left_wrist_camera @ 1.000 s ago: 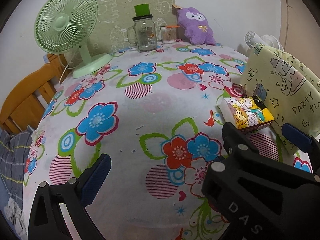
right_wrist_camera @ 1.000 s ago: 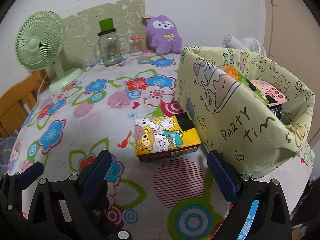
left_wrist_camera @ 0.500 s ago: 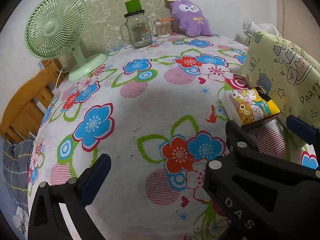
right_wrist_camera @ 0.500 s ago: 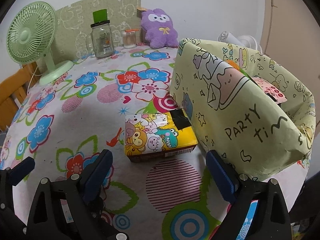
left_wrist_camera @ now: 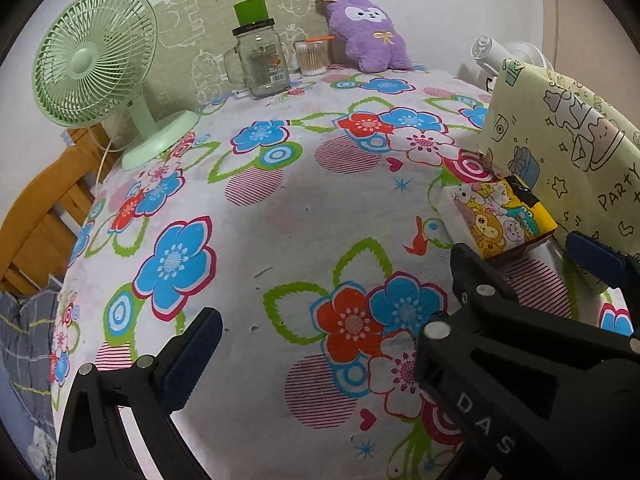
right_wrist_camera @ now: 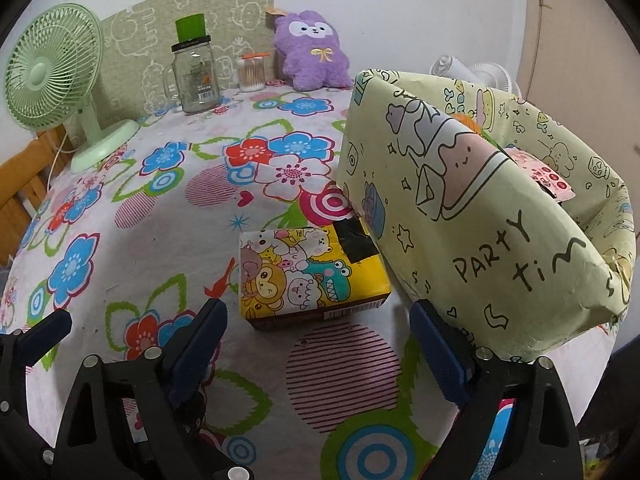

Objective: Organize soft objects
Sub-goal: 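Move the left tool toward the yellow cartoon box beside the gift box, then grasp the yellow cartoon box with the left tool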

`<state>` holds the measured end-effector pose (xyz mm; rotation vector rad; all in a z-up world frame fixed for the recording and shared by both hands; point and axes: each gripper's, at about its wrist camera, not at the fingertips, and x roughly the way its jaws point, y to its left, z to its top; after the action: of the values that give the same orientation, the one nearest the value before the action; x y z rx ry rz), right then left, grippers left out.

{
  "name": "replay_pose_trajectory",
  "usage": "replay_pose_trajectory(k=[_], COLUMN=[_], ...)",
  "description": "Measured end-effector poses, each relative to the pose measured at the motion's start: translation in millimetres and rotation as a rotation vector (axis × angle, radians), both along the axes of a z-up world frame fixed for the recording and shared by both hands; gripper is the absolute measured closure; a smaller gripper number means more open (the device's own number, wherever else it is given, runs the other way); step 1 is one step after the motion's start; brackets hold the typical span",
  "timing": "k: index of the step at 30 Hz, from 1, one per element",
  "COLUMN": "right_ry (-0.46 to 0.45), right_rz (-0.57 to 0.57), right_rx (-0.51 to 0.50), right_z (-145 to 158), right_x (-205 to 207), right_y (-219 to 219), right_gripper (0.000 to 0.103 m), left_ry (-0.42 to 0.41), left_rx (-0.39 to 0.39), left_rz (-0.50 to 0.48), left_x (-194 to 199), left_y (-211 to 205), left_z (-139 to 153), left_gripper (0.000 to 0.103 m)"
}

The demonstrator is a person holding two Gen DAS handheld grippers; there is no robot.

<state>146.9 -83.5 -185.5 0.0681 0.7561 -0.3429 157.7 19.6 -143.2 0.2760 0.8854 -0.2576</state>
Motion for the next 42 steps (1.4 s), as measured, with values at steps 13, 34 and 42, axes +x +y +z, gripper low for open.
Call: replay_pose_trajectory(k=[13, 34, 42], right_ry=[0.033, 0.099, 0.093], right_rz=[-0.026, 0.049, 0.092], right_rx=[-0.009, -0.042, 0.007], right_z=[-4, -6, -10], right_x=[4, 32, 32], right_y=[1, 17, 17], right_gripper=[0.028, 0.007, 0.019], left_ry=[0.011, 0.100, 0.099], left_rx=[-0.037, -0.124, -0.124], left_rz=[-0.005, -0.035, -0.034], left_x=[2, 17, 17], left_y=[4, 18, 18], left_z=[-2, -7, -7], left_gripper=[0.000, 0.000, 0.000])
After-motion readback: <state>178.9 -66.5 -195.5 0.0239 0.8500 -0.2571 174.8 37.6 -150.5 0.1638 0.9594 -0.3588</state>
